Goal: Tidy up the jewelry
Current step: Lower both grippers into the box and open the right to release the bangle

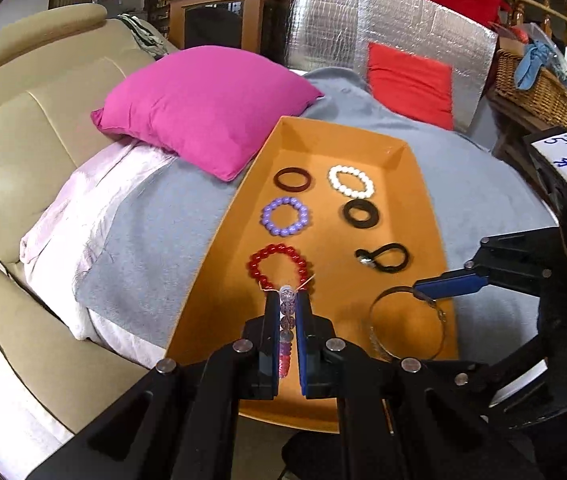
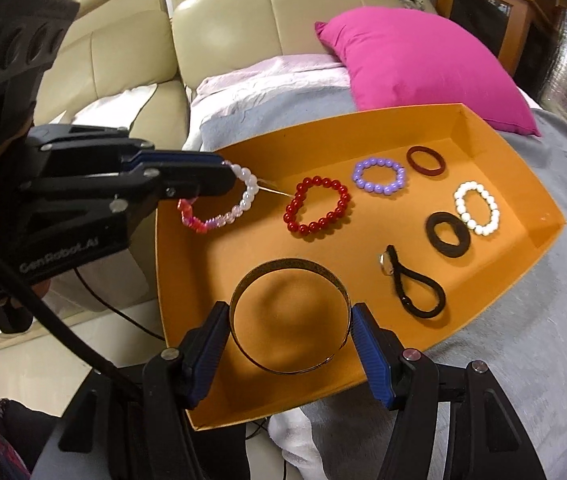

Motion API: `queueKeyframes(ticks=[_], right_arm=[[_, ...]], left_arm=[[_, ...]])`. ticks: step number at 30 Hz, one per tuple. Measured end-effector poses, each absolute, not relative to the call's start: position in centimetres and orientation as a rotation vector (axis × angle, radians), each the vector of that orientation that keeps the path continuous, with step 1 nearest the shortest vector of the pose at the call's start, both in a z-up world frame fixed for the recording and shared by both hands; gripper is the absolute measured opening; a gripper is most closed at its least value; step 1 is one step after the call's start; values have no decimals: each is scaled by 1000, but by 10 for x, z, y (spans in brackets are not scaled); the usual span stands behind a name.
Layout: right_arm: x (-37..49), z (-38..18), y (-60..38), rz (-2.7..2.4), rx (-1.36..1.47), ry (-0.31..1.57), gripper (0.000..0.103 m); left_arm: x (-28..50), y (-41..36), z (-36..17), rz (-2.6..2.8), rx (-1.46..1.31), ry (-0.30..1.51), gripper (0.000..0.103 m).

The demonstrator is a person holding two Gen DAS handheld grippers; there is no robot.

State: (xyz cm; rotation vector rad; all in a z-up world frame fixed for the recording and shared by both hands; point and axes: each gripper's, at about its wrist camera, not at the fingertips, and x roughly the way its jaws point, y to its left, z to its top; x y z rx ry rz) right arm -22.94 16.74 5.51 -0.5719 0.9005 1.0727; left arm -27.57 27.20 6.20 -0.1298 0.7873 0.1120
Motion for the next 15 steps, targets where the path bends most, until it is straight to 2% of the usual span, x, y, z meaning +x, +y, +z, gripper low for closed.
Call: queueKeyframes(ticks=[15], right_arm=[[-217,31,183,1046,-597,934,65]], left_arm=[[-256,287,38,167,-104,855,7]])
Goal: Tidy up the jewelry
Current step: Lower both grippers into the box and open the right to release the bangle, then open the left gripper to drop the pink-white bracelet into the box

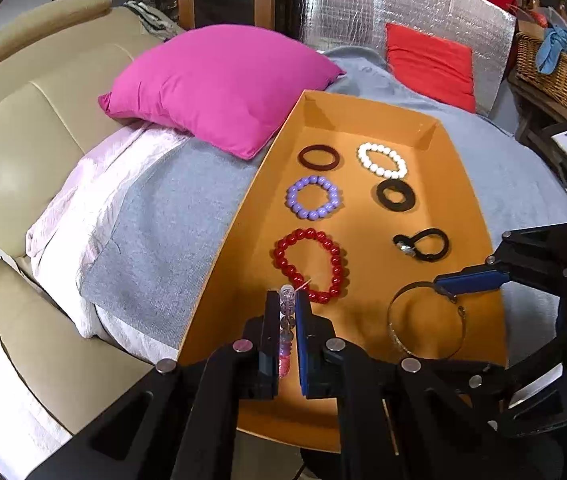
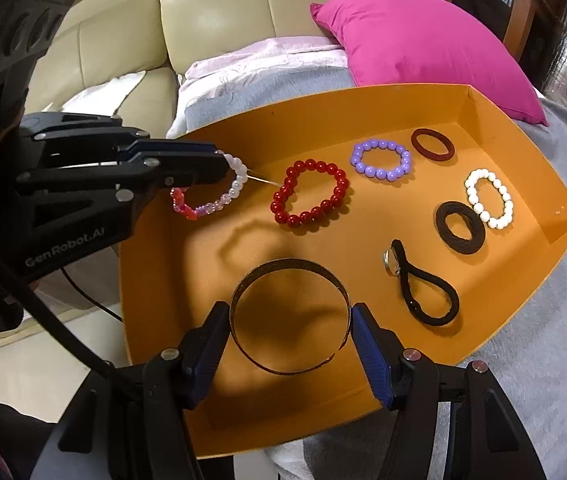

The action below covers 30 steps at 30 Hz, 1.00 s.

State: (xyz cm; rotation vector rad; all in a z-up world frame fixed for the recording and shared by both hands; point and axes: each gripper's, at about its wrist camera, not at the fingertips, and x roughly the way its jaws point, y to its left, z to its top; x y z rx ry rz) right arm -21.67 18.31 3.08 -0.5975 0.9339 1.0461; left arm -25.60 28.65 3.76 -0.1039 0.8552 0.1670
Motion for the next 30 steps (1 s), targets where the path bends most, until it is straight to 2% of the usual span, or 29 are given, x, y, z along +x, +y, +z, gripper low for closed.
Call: queueKeyframes(ticks=[18,27,30], right_arm=[[-212,24,188,1066,-617,941,66],[-210,22,192,1066,-657,941,70],[-208,23,191,1068,-656,948,70]], left_arm=[[-243,293,11,171,-142,927,7],[-238,297,1,157,-151,960,7],[-237,297,2,148,-153,963,10]])
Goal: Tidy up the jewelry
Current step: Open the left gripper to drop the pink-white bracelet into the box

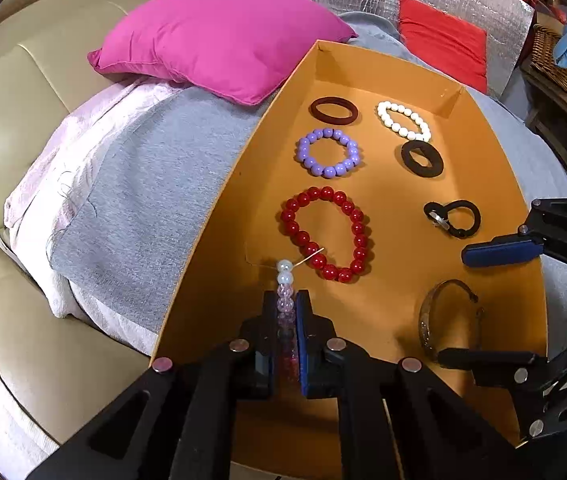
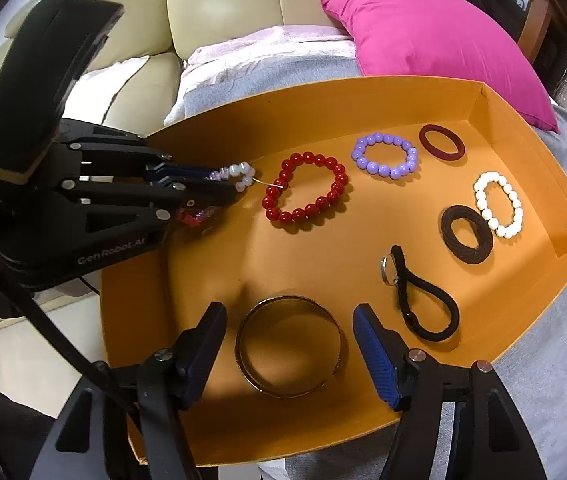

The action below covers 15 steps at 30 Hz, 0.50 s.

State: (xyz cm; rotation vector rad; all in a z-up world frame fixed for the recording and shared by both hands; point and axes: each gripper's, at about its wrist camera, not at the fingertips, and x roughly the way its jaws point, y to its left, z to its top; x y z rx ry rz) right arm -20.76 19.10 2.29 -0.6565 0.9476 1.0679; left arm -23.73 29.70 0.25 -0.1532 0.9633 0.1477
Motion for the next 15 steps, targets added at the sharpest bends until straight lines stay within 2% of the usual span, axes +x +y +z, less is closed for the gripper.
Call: queueKeyframes(ticks=[3,4,5,7,15], right_arm=[[-203,27,187,1059,-633,945,70],[-202,30,184,1055,-617,947,70],[-200,33,182,1052,-607,946,70],[-198,40,175,1038,-581,933,70],[-195,83,130,952,-440,873,70]], left_arm=[[-239,294,9,131,-155,950,27],[-240,293,12,127,-156,943,35],[-242,290,18,126,-153,930,48],[-246,287,28,140,-138,902,64],[-269,279,77,225,-135,785,74]])
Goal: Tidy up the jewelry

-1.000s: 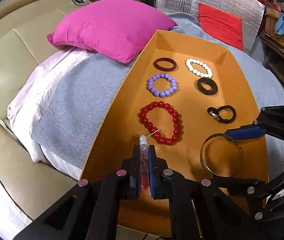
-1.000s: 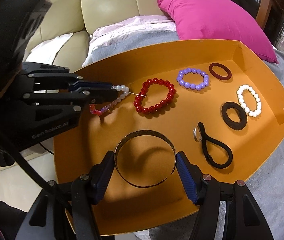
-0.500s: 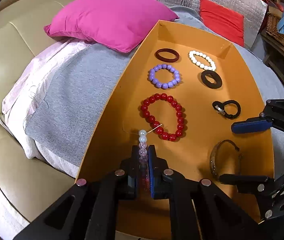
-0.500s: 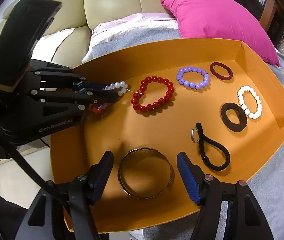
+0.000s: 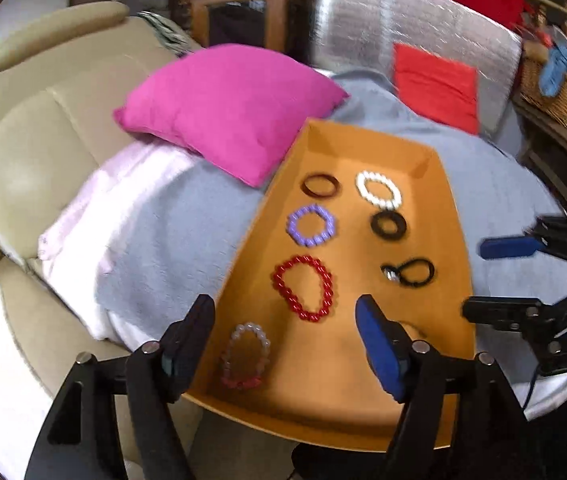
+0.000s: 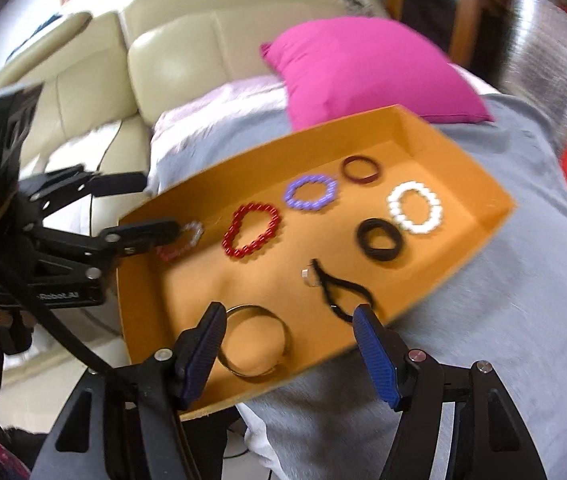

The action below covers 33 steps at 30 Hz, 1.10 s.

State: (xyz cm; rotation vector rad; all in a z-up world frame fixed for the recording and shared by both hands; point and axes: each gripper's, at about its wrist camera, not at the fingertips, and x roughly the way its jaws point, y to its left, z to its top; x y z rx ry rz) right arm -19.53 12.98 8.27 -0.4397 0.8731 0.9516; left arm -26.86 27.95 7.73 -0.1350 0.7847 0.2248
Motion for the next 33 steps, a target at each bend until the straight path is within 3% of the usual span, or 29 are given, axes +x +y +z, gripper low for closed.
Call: queueKeyframes(ticks=[15,19,33], right_arm=[[-229,158,74,802,-186,718,74],[-239,170,65,779,-152,696,74],[-256,202,30,651,-50,684,74]], left_arm=[[-315,249,172,418,-33,610,75],[-327,235,195,451,15,536,84],[-340,210,223,510,51,484,86]])
